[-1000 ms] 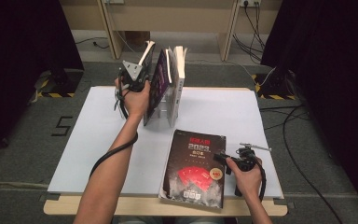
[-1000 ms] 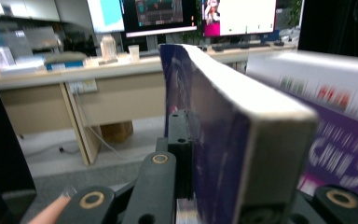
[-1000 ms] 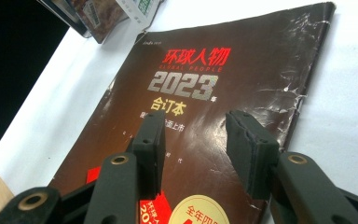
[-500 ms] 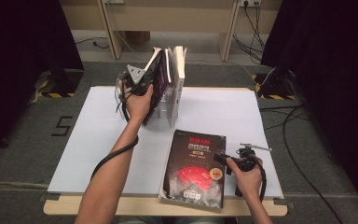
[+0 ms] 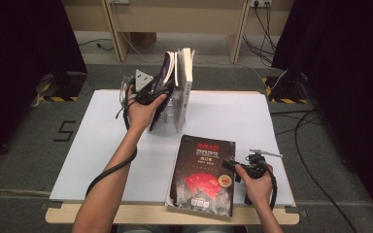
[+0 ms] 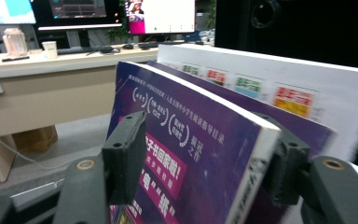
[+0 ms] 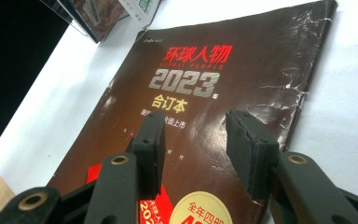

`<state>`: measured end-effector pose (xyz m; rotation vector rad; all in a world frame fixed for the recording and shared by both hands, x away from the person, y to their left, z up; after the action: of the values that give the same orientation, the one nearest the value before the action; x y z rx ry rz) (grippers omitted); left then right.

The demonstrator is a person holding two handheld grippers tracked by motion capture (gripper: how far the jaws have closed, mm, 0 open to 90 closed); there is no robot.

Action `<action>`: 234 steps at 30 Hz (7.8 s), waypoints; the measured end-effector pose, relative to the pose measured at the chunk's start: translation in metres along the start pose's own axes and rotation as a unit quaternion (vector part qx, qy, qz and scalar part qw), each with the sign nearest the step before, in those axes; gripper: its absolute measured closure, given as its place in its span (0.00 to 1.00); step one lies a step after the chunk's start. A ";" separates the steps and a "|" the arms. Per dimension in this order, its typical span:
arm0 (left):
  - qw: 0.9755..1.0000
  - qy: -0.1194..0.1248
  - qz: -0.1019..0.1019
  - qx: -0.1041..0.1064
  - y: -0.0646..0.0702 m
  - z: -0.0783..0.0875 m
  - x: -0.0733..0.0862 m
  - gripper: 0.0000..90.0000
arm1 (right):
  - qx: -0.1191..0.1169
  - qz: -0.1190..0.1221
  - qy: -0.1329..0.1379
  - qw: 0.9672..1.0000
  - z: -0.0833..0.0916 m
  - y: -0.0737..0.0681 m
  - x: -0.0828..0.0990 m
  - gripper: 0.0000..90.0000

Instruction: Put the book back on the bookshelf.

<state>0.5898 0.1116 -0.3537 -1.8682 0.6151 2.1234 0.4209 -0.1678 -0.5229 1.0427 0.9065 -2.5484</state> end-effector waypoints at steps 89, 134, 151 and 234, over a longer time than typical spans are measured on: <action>0.995 -0.007 0.002 -0.104 -0.017 -0.022 0.032 0.84 | -0.002 -0.009 -0.001 1.000 0.002 0.005 -0.001 0.65; 0.994 -0.012 0.071 -0.085 -0.010 -0.004 0.032 0.41 | 0.000 -0.002 -0.007 1.000 -0.001 0.002 0.002 0.64; 0.997 -0.016 0.025 -0.065 -0.004 0.018 0.036 0.33 | -0.001 -0.001 -0.009 1.000 -0.002 -0.001 0.001 0.64; 0.937 -0.326 0.096 0.087 0.076 0.096 0.206 0.63 | 0.145 -0.038 -0.097 0.984 -0.010 0.034 -0.012 0.90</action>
<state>0.4406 0.0709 -0.5363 -0.9436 0.8016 2.5124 0.4499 -0.1875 -0.5352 0.8239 0.5460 -2.8463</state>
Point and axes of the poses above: each handheld gripper's, and its own axes: z roughly backward along the jaws, x roughly out of its underside, y roughly to its right, the point moved 8 cm from there along -z, roughly forward along the jaws, and after that the axes turned 9 degrees about z, right-handed, at the moved point
